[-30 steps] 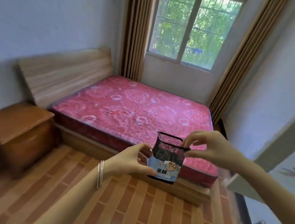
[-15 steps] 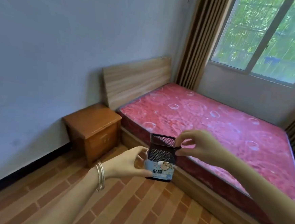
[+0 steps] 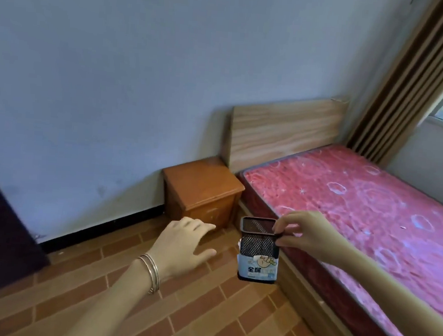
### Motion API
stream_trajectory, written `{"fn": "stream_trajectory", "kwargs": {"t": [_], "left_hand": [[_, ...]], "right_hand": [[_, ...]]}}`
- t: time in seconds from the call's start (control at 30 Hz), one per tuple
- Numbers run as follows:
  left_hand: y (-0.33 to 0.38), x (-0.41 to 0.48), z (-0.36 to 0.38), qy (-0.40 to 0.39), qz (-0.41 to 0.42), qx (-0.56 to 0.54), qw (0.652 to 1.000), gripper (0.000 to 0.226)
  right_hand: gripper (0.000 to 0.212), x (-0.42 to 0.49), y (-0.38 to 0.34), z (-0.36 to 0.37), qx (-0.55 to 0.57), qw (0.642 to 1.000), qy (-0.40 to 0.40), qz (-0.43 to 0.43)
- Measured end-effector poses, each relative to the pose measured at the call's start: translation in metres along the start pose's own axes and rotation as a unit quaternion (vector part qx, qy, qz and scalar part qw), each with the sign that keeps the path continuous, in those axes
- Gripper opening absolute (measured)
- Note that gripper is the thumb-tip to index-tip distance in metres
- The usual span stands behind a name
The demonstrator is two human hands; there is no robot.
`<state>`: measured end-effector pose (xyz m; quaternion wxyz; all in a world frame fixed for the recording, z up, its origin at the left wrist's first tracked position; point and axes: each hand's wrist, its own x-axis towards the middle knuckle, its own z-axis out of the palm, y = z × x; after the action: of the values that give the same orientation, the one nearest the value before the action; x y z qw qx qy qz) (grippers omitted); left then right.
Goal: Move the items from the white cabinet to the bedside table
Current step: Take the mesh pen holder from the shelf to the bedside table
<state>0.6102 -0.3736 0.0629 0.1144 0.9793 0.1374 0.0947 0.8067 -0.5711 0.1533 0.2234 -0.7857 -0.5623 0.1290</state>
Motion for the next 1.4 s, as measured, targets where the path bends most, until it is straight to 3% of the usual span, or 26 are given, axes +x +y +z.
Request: {"fn": "stream_trajectory", "kwargs": {"t": [0.1, 0.27, 0.53, 1.03, 1.4], "left_hand": [[-0.019, 0.031, 0.008, 0.036, -0.032, 0.051, 0.998, 0.069], [-0.031, 0.098, 0.006, 0.088, -0.053, 0.047, 0.994, 0.050], [-0.039, 0.184, 0.020, 0.070, -0.068, 0.022, 0.995, 0.061], [-0.180, 0.330, 0.028, 0.139, -0.055, -0.071, 0.986, 0.041], [-0.276, 0.416, 0.044, 0.137, -0.072, -0.108, 0.982, 0.022]], "right_hand": [[0.014, 0.042, 0.030, -0.007, 0.002, 1.000, -0.014, -0.013], [0.012, 0.111, 0.090, -0.041, 0.008, 0.999, -0.028, -0.024], [0.016, 0.199, 0.153, -0.042, -0.022, 0.995, -0.084, -0.045], [0.013, 0.420, 0.182, -0.012, 0.023, 0.985, -0.128, -0.111], [0.012, 0.548, 0.205, 0.008, 0.077, 0.982, -0.118, -0.127]]}}
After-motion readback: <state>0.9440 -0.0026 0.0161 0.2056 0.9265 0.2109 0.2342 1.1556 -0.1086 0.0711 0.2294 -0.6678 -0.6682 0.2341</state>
